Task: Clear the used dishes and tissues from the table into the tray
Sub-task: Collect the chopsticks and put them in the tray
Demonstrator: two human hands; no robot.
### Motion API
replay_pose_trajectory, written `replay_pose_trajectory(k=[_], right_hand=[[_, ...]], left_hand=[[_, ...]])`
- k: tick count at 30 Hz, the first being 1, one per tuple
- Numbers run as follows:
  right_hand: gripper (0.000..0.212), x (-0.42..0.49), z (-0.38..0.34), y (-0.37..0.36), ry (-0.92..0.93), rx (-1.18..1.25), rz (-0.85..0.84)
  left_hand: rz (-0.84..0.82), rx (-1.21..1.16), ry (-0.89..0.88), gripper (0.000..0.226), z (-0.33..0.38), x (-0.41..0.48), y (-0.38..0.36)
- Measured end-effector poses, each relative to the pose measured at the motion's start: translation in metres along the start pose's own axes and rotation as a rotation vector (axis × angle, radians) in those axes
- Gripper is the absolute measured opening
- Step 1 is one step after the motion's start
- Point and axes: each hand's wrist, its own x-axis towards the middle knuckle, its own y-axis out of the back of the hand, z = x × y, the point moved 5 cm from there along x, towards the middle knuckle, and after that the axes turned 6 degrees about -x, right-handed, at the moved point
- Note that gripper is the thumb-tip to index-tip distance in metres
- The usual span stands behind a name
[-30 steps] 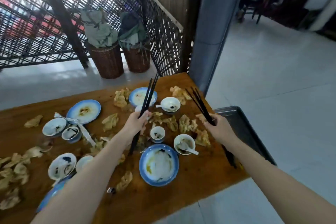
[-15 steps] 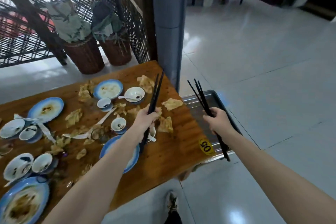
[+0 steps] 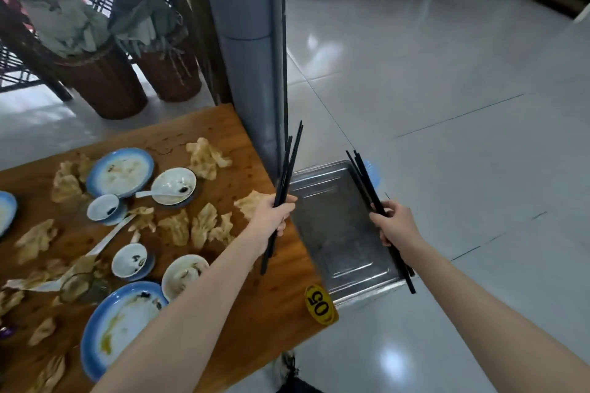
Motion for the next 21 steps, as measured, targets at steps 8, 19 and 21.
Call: replay_pose_trajectory(k=[8, 19, 21], right_hand=[[0.015, 0.080, 0.058, 0.025, -0.142, 0.002, 0.001], [0.037, 0.218, 0.139, 0.006, -0.227, -0.226, -0.154], [0.041, 0.236, 0.154, -0.002, -0.211, -0.307, -0.162]], left_hand=[[0.000, 0.042, 0.097, 0.008, -0.026, 0.070, -0.062], [0.156, -0.020, 0.282, 0.015, -0.091, 0.168, -0.128], [0.182, -0.025, 0.303, 0.016, -0.104, 0.186, -0.135]])
